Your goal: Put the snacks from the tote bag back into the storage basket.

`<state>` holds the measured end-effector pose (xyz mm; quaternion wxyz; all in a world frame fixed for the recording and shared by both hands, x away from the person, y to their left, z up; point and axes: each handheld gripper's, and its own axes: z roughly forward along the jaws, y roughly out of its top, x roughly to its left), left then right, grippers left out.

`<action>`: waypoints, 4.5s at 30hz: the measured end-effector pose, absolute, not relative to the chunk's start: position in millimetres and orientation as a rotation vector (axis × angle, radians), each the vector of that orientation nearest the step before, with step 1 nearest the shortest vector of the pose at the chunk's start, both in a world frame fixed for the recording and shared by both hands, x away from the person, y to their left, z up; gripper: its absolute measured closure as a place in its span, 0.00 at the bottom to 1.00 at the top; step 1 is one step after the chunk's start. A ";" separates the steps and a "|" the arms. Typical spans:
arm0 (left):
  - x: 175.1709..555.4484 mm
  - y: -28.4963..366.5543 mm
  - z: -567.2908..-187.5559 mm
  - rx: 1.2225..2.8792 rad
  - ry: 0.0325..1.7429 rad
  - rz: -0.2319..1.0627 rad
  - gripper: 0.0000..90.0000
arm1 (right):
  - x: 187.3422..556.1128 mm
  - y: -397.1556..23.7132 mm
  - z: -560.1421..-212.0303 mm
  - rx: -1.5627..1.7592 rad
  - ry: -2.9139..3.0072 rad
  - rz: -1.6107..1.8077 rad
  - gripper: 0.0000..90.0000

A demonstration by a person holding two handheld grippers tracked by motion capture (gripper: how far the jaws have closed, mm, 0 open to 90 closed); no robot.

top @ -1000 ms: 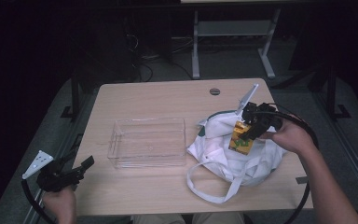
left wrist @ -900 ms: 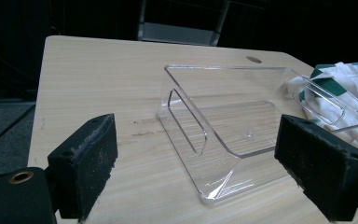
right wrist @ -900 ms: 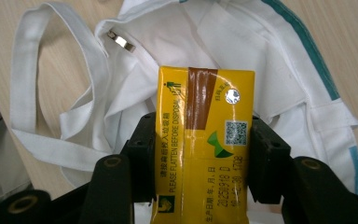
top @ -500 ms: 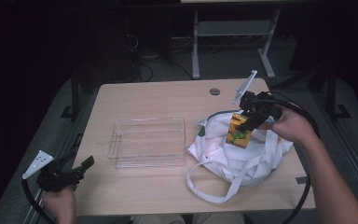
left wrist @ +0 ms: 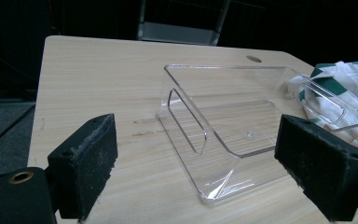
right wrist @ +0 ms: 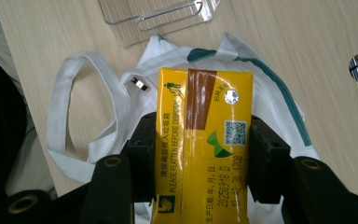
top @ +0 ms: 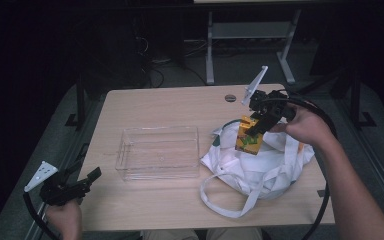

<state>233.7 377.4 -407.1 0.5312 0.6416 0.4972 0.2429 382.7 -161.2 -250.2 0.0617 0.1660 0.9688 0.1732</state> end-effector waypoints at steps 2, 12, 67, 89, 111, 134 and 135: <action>233.6 377.5 -407.0 1.532 1.186 0.580 0.14 | 383.9 -157.3 -248.5 0.487 2.933 0.520 0.58; 233.5 377.6 -406.9 1.531 1.185 0.581 0.14 | 386.8 -138.8 -239.3 0.430 2.939 0.528 0.58; 235.6 377.5 -408.9 1.546 1.187 0.579 0.14 | 397.7 -48.3 -238.4 0.206 2.996 0.553 0.58; 235.8 377.4 -408.9 1.544 1.189 0.578 0.14 | 397.8 -22.4 -243.8 0.135 3.012 0.551 0.58; 235.6 377.1 -408.9 1.536 1.194 0.572 0.14 | 397.0 -1.1 -250.3 0.087 3.022 0.543 0.58; 235.7 377.3 -409.2 1.538 1.198 0.574 0.14 | 397.4 12.1 -263.4 0.067 3.048 0.552 0.58; 235.6 377.5 -409.0 1.542 1.200 0.573 0.14 | 397.2 12.6 -263.8 0.070 3.052 0.549 0.58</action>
